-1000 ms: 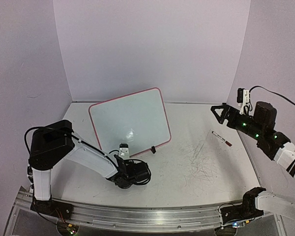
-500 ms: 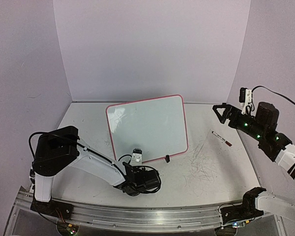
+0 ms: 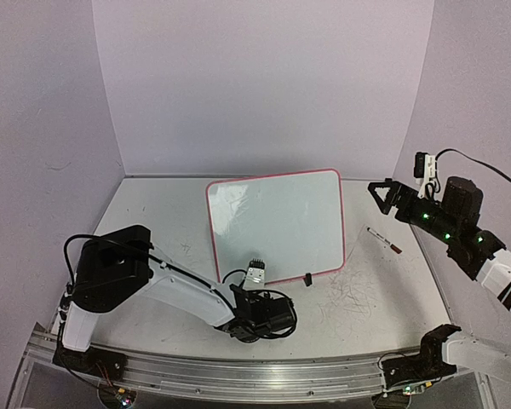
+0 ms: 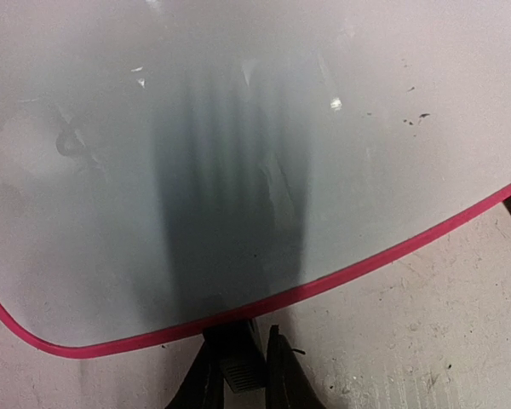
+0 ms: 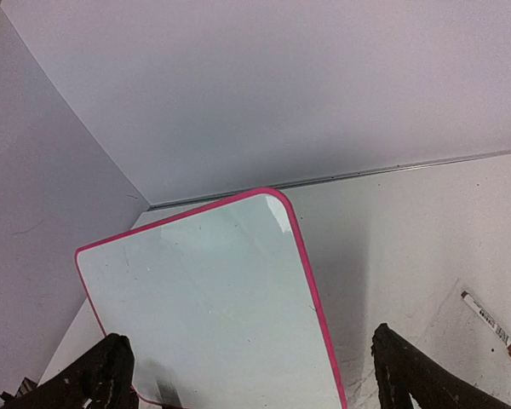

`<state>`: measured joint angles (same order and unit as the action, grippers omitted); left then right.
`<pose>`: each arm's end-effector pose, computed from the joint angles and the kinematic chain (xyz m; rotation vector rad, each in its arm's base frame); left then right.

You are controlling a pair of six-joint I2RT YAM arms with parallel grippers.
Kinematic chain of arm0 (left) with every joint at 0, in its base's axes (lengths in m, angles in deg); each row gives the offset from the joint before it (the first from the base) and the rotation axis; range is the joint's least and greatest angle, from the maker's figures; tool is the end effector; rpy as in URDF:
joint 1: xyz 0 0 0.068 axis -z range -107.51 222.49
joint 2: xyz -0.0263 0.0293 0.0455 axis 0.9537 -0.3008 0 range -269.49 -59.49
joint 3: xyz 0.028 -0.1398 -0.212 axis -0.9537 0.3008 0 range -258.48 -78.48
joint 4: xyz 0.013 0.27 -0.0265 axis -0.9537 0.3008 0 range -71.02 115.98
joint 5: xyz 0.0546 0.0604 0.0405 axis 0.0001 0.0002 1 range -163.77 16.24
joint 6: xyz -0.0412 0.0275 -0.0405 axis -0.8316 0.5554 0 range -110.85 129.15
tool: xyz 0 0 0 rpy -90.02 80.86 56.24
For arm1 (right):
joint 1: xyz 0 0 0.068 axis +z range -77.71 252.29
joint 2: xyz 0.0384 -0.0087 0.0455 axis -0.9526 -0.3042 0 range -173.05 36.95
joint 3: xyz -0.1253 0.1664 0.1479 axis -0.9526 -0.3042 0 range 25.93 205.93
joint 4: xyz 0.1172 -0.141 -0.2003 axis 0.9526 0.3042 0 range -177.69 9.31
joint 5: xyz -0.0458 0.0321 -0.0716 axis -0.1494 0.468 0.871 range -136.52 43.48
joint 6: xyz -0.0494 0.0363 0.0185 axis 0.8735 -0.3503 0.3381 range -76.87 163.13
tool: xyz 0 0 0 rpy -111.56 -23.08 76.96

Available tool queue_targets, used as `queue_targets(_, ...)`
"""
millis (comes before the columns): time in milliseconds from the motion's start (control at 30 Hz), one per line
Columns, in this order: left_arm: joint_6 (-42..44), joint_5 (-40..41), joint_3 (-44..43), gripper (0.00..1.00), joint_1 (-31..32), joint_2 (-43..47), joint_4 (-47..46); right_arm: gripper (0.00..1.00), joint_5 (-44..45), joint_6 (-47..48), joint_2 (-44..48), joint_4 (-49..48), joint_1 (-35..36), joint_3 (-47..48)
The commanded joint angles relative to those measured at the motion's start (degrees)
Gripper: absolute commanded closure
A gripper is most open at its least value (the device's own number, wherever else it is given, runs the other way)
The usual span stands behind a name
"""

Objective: Write a sentence on the whiteboard
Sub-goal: Move the whiteboard to the center of the board.

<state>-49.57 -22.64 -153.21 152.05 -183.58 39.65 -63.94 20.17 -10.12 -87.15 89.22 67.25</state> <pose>0.1116 -0.3922 0.0635 0.2150 2.1912 0.0127 0.2190 0.0822 0.3144 -0.1453 1.7299 0.7732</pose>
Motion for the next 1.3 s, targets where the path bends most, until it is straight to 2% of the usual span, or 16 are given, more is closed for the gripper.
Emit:
queue_targets(0,4.29,-5.24,-1.64,1.00,3.57,-1.20,-0.16,0.02,0.62,0.46,0.19,-1.02,0.16,-0.60)
queue_targets(300,2.77,-5.49,-4.73,1.00,5.78,-2.96,1.95,0.02,0.86,0.75,-1.90,-0.63,0.21,-0.04)
queue_targets(600,-8.78,-3.26,-11.86,1.00,6.14,-5.95,12.87,0.02,1.54,0.30,-2.90,-0.63,0.25,-0.26)
queue_targets(900,-18.12,-3.47,-15.41,0.99,6.49,-7.76,16.18,0.02,6.59,0.99,-3.12,2.16,0.22,1.70)
queue_targets(1100,-17.22,-4.10,-19.00,0.89,7.27,-9.42,16.62,0.02,9.45,2.77,-3.78,4.68,0.21,3.31)
queue_targets(1267,-16.20,-3.05,-19.98,0.82,8.79,-9.18,16.68,0.02,17.12,4.40,-6.35,8.25,0.16,6.08)
